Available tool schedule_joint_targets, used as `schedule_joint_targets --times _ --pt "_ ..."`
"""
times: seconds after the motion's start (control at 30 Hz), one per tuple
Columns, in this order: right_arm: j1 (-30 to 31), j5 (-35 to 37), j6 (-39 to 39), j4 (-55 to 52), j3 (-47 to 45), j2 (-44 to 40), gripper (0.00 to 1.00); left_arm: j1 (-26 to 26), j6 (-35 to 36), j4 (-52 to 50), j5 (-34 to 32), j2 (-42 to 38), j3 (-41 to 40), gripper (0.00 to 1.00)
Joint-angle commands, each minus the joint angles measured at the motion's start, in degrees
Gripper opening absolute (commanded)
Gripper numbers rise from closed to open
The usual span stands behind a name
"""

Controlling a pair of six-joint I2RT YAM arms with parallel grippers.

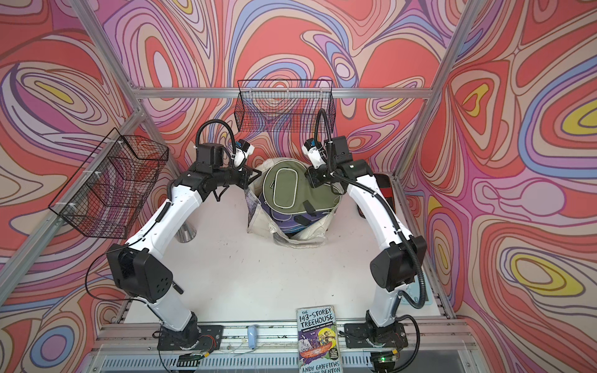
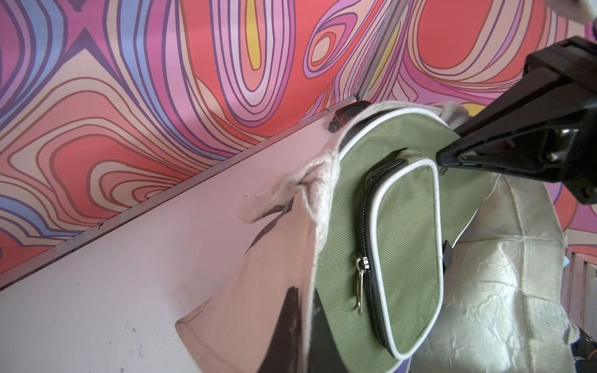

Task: Remove the ping pong set from the canvas bag
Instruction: Pick up the ping pong set from the canvas bag.

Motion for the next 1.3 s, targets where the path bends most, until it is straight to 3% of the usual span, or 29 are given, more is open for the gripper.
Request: schedule_joint_targets --times 0.0,0.3,0.63,0.77,0.9,1.27 --pt "-0.82 3.65 0.71 3.36 2.92 -4.85 0.00 0.26 0.52 0.47 -1.49 -3.11 3.03 0.00" --pt "-0.79 4.38 1.22 2.59 3.46 -4.84 0.00 0.40 1.57 -0.40 -3.36 -3.91 2.54 0.00" --pt "-0.81 7.04 2.09 -2.16 10.67 -8.81 0.00 1.91 1.31 -0.44 -5.77 -3.99 2.08 0.00" --pt "-0.84 12.17 3.64 -4.21 11.53 -12.18 0.00 1.93 1.54 -0.29 -5.53 -3.86 2.13 0.00" --pt "-0.89 22.31 6.72 -6.49 10.83 -15.51 0.00 1.95 1.53 0.03 -5.19 -3.91 1.86 0.00" --pt "-2.37 40.65 15.91 -10.98 0.48 -27.57 0.00 1.93 2.01 0.67 -4.86 -4.43 0.60 0.00"
